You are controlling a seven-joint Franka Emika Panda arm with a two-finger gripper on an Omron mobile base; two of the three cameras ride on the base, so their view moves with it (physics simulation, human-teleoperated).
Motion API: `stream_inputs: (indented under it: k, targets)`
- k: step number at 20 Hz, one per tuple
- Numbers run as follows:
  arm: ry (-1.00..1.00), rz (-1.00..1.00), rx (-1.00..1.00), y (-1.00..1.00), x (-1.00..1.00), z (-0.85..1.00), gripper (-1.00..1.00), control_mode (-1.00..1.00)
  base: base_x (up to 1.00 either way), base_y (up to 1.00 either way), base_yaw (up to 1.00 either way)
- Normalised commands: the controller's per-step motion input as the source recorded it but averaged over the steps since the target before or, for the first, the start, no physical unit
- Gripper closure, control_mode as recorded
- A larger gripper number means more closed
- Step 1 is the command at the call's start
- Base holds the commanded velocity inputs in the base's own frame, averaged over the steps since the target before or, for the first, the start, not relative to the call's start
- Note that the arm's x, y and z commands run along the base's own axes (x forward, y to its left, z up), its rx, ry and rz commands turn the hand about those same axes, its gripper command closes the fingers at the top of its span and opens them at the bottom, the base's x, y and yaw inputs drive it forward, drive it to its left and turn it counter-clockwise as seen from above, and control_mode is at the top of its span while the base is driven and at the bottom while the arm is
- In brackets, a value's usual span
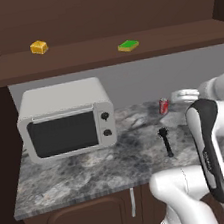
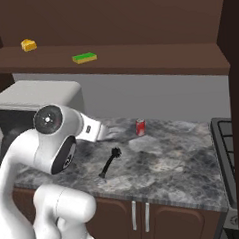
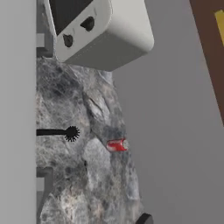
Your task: Pick the dish brush and sponge from the cabinet and place them on the counter.
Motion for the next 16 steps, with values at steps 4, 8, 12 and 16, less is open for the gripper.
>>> stream_inputs:
  k: [4,8,12,16]
  targets:
    - [-0.07,-0.02,0.0,0.0,-0.17,0.96,-1.0,-1.0,0.0,0.0,0.0]
    - [-0.05,-0.01,0.0,0.0,-0.14,0.86,-1.0,-1.0,0.0,0.0,0.0]
    - [-0.05,0.0,0.0,0.03,-0.15,0.78,-1.0,-1.0,0.0,0.0,0.0]
    - [-0.07,0.0,-0.01,0.12,-0.1,0.6,-1.0,-1.0,0.0,0.0,0.0]
